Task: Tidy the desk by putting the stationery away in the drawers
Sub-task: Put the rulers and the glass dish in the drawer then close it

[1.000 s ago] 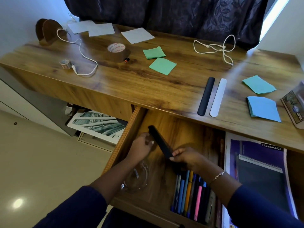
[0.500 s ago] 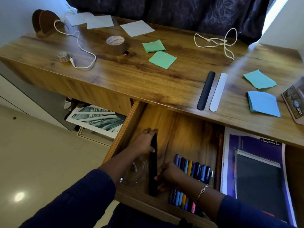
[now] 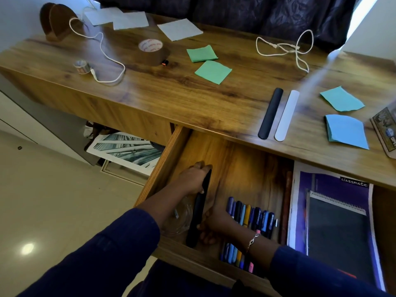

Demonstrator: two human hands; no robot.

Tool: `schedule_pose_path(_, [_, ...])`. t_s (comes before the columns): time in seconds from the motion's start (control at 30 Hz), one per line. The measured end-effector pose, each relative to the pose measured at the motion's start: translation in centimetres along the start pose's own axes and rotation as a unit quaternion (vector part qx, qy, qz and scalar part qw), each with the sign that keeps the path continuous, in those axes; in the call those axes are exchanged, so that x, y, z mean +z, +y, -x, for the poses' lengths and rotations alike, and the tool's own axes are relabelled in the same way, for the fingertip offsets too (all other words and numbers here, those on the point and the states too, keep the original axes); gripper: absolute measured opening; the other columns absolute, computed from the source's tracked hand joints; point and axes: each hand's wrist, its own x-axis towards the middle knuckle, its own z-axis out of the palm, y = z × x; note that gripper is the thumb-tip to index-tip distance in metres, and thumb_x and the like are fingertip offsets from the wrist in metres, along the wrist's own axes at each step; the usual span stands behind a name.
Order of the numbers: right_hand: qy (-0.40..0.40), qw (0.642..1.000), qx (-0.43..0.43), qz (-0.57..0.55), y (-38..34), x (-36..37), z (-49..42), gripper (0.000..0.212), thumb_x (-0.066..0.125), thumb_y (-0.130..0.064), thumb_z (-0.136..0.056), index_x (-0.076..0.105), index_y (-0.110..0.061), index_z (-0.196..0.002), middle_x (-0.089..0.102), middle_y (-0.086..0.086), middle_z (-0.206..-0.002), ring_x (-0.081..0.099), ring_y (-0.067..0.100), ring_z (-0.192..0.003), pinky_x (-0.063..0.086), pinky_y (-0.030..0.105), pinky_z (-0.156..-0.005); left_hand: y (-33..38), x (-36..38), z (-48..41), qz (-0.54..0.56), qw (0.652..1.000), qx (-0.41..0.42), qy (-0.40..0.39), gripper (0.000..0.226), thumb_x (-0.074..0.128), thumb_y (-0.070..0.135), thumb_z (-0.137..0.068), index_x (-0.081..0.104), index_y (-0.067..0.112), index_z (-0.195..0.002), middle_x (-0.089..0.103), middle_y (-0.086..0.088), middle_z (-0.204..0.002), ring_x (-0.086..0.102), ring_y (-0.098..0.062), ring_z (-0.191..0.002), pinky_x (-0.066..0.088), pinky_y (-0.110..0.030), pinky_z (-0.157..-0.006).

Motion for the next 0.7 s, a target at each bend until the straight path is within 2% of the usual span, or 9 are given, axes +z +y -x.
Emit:
schedule_pose_path(0.1, [0.013, 0.999, -0.018, 0.031, -0.1, 0.0, -0.1, 0.02, 0.056, -0.009, -0.091, 0.052, -0.004, -0.072, 0.058, -0.001, -0.037, 0.057, 0.006, -0.036, 0.049, 0.019, -0.041, 0.2, -0.2, -0.2, -0.024, 1.0, 0.006, -0.001, 0.095, 0.073, 0.014, -0.076, 0.012, 0.018, -0.149, 0.007, -0.012, -0.156, 0.019, -0.031, -0.141, 0.031, -0.042, -0.111])
schedule_pose_path(0.27, [0.052, 0.992, -0.058, 0.098, 0.1, 0.2, -0.1, 0.024, 0.057, -0.009, -0.09, 0.052, -0.007, -0.067, 0.059, -0.001, -0.04, 0.056, 0.005, -0.035, 0.049, 0.02, -0.043, 0.5, -0.3, -0.2, -0.054, 0.998, 0.03, 0.003, 0.095, 0.073, 0.015, -0.077, 0.011, 0.016, -0.149, 0.012, -0.012, -0.156, 0.022, -0.03, -0.14, 0.033, -0.04, -0.108])
schedule_pose_path(0.4, [0.085, 0.965, -0.114, 0.22, 0.0, 0.1, -0.1, 0.026, 0.061, -0.014, -0.088, 0.051, -0.015, -0.064, 0.072, 0.016, -0.079, 0.055, 0.004, -0.04, 0.052, 0.024, -0.054, 0.7, -0.6, -0.1, -0.075, 0.997, 0.028, 0.001, 0.096, 0.073, 0.018, -0.077, 0.01, 0.017, -0.149, 0.012, -0.013, -0.156, 0.021, -0.031, -0.14, 0.031, -0.04, -0.109])
schedule_pose_path(0.43, [0.089, 0.96, -0.124, 0.234, 0.0, 0.1, 0.1, 0.026, 0.061, -0.015, -0.088, 0.05, -0.016, -0.064, 0.072, 0.016, -0.081, 0.054, 0.002, -0.04, 0.052, 0.024, -0.056, 0.7, -0.6, -0.1, -0.078, 0.997, 0.027, 0.001, 0.097, 0.074, 0.018, -0.076, 0.01, 0.017, -0.149, 0.012, -0.013, -0.156, 0.021, -0.031, -0.141, 0.031, -0.041, -0.109])
schedule_pose_path(0.5, [0.093, 0.954, -0.138, 0.251, 0.0, 0.2, 0.4, 0.018, 0.059, -0.017, -0.089, 0.054, -0.014, -0.072, 0.071, 0.012, -0.08, 0.057, 0.006, -0.048, 0.054, 0.027, -0.061, 0.9, -0.8, 0.1, -0.09, 0.996, 0.028, 0.003, 0.097, 0.074, 0.019, -0.076, 0.009, 0.017, -0.149, 0.012, -0.013, -0.155, 0.021, -0.032, -0.14, 0.031, -0.041, -0.109])
schedule_pose_path(0.57, [0.098, 0.95, -0.144, 0.259, 0.0, 0.4, 0.6, 0.01, 0.06, -0.017, -0.089, 0.059, -0.007, -0.085, 0.07, 0.015, -0.091, 0.064, 0.017, -0.065, 0.054, 0.029, -0.065, 1.1, -0.9, 0.1, -0.104, 0.994, 0.031, 0.002, 0.097, 0.074, 0.02, -0.076, 0.01, 0.016, -0.148, 0.014, -0.014, -0.155, 0.023, -0.032, -0.139, 0.031, -0.041, -0.109])
schedule_pose_path(0.63, [0.101, 0.949, -0.148, 0.26, 0.1, 0.4, 0.5, 0.019, 0.062, -0.017, -0.087, 0.061, -0.002, -0.098, 0.069, 0.017, -0.095, 0.068, 0.026, -0.08, 0.054, 0.032, -0.07, 1.2, -1.0, 0.2, -0.118, 0.992, 0.035, 0.0, 0.096, 0.074, 0.02, -0.076, 0.01, 0.017, -0.148, 0.014, -0.014, -0.155, 0.024, -0.033, -0.139, 0.032, -0.041, -0.108])
schedule_pose_path(0.67, [0.101, 0.949, -0.149, 0.258, 0.2, 0.2, 0.6, 0.019, 0.063, -0.018, -0.087, 0.061, -0.002, -0.097, 0.069, 0.015, -0.091, 0.068, 0.026, -0.08, 0.054, 0.032, -0.072, 1.2, -1.0, 0.3, -0.12, 0.992, 0.035, 0.002, 0.095, 0.073, 0.021, -0.077, 0.01, 0.018, -0.148, 0.015, -0.014, -0.154, 0.025, -0.032, -0.138, 0.033, -0.041, -0.107])
schedule_pose_path(0.7, [0.101, 0.951, -0.152, 0.25, 0.2, -0.2, 0.7, 0.014, 0.064, -0.019, -0.086, 0.062, -0.005, -0.089, 0.068, 0.012, -0.082, 0.067, 0.022, -0.072, 0.054, 0.032, -0.07, 1.2, -1.1, 0.5, -0.118, 0.992, 0.035, 0.009, 0.094, 0.073, 0.021, -0.077, 0.011, 0.019, -0.148, 0.016, -0.013, -0.154, 0.026, -0.032, -0.138, 0.033, -0.04, -0.106])
